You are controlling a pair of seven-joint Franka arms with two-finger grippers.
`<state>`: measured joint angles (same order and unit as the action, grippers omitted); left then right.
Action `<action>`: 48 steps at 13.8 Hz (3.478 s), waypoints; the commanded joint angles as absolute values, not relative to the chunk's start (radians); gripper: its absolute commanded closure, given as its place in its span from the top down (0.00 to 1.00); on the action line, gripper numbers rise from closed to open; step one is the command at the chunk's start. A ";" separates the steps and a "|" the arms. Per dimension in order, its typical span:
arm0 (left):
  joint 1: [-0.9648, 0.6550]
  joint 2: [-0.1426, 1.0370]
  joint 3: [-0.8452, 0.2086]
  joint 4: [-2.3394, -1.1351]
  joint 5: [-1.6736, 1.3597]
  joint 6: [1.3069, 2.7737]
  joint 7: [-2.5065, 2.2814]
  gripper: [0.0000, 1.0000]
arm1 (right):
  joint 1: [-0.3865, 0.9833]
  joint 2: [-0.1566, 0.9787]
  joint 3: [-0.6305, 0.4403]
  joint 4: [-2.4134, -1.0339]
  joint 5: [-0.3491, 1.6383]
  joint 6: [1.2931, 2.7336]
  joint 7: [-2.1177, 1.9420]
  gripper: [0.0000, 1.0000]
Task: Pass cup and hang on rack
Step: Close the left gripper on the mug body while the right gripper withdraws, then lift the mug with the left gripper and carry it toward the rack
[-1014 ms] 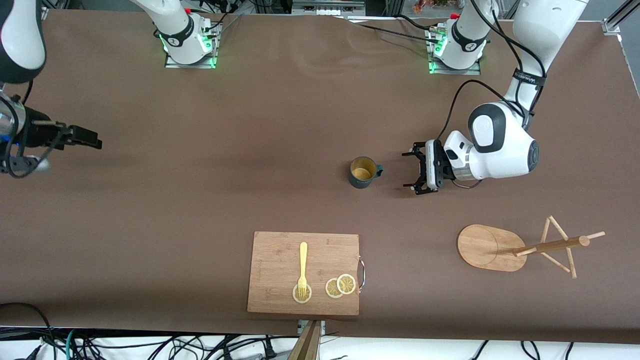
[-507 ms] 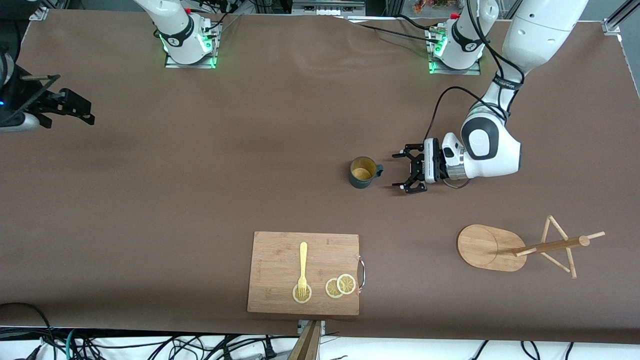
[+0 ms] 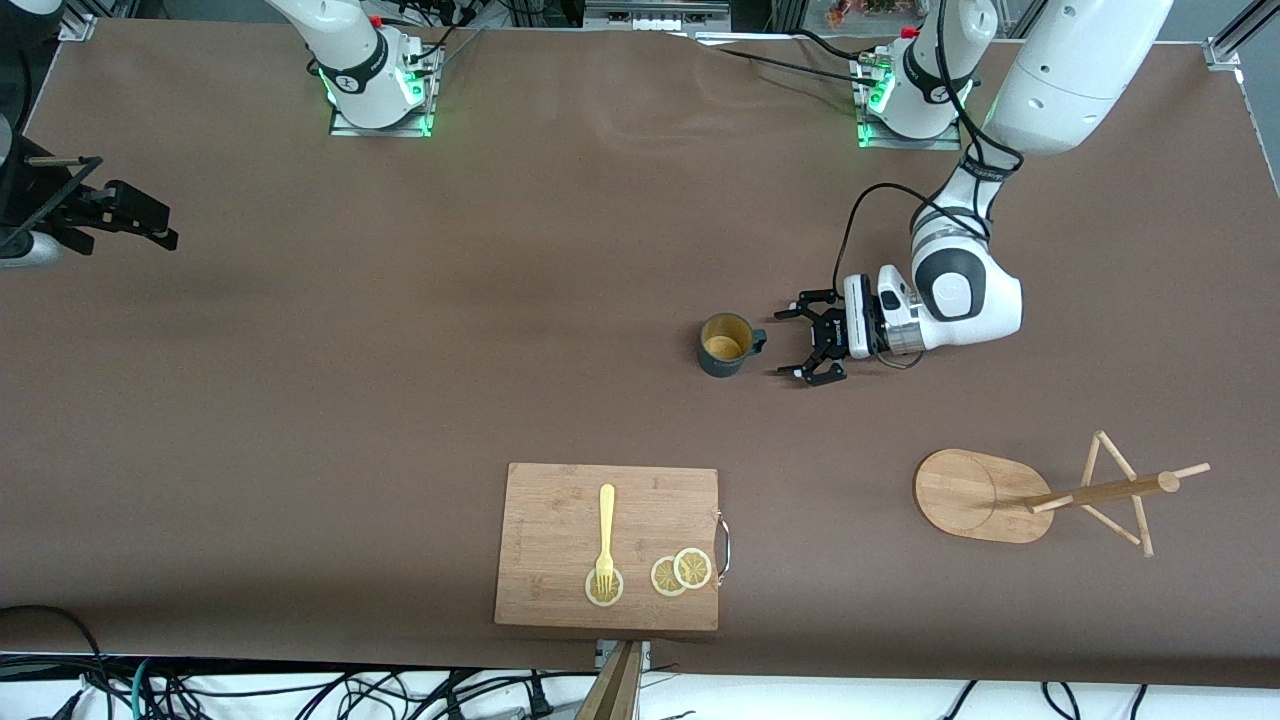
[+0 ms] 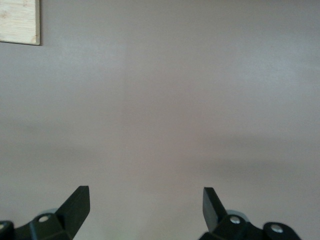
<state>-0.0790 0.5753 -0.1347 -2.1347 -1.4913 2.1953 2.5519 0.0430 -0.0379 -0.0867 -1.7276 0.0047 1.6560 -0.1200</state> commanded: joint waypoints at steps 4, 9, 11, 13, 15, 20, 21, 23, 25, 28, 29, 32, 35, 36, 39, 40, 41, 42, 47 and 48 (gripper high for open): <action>-0.112 0.620 -0.138 -2.143 -1.637 2.195 2.675 1.00 | 0.025 -0.017 -0.071 -1.704 0.002 1.641 -0.126 1.00; -0.115 0.618 -0.144 -2.146 -1.664 2.183 2.675 1.00 | 0.028 -0.017 -0.069 -1.704 0.003 1.615 -0.124 1.00; -0.115 0.617 -0.147 -2.152 -1.664 2.155 2.675 1.00 | 0.026 -0.017 -0.071 -1.704 0.005 1.609 -0.123 1.00; -0.115 0.615 -0.147 -2.164 -1.675 2.140 2.677 1.00 | 0.026 -0.017 -0.072 -1.706 0.005 1.608 -0.124 1.00; -0.115 0.614 -0.149 -2.183 -1.713 2.129 2.698 1.00 | 0.026 -0.017 -0.072 -1.704 0.005 1.576 -0.120 1.00; -0.118 0.617 -0.147 -2.191 -1.744 2.102 2.729 0.80 | 0.026 -0.017 -0.072 -1.704 0.005 1.562 -0.120 1.00; -0.118 0.617 -0.147 -2.189 -1.746 2.099 2.741 0.60 | 0.026 -0.017 -0.071 -1.704 0.005 1.562 -0.120 1.00; -0.117 0.618 -0.147 -2.189 -1.750 2.098 2.747 0.22 | 0.026 -0.017 -0.071 -1.704 0.005 1.562 -0.120 1.00; -0.117 0.620 -0.146 -2.184 -1.758 2.098 2.747 0.00 | 0.026 -0.015 -0.071 -1.704 0.005 1.562 -0.120 1.00; -0.104 0.611 -0.138 -2.184 -1.761 2.098 2.735 0.00 | 0.026 -0.015 -0.071 -1.704 0.005 1.562 -0.120 1.00; -0.101 0.601 -0.137 -2.180 -1.761 2.098 2.693 0.00 | 0.026 -0.015 -0.071 -1.704 0.005 1.562 -0.120 1.00; -0.100 0.513 -0.137 -2.184 -1.743 2.097 2.467 0.00 | 0.026 -0.015 -0.071 -1.704 0.005 1.562 -0.118 1.00; -0.080 0.416 -0.137 -2.191 -1.659 2.073 2.186 0.00 | 0.026 -0.017 -0.071 -1.704 0.005 1.562 -0.120 1.00; -0.057 0.379 -0.135 -2.194 -1.617 2.034 2.072 0.00 | 0.026 -0.017 -0.071 -1.704 0.005 1.562 -0.120 1.00; 0.070 0.290 -0.129 -2.195 -1.464 1.861 1.695 0.00 | 0.028 -0.015 -0.069 -1.704 0.005 1.562 -0.120 1.00; 0.098 0.260 -0.118 -2.192 -1.418 1.812 1.567 0.00 | 0.028 -0.015 -0.069 -1.706 0.005 1.560 -0.120 1.00; 0.115 0.232 -0.098 -2.188 -1.381 1.769 1.458 0.00 | 0.028 -0.015 -0.069 -1.706 0.005 1.560 -0.120 1.00; 0.124 0.215 -0.066 -2.184 -1.358 1.714 1.371 0.00 | 0.028 -0.015 -0.069 -1.704 0.005 1.560 -0.120 1.00; 0.167 0.202 0.129 -2.143 -1.284 1.478 1.015 0.00 | 0.026 -0.015 -0.072 -1.706 0.014 1.555 -0.124 1.00; 0.201 0.204 0.132 -2.138 -1.282 1.448 0.958 0.00 | 0.026 -0.015 -0.071 -1.704 0.014 1.548 -0.123 1.00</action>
<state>0.1525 0.2127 0.1203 -2.1567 -1.3074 1.5065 1.0758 0.0373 -0.0204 -0.0792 -1.7243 0.0055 1.5759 -0.1200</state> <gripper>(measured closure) 0.806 0.000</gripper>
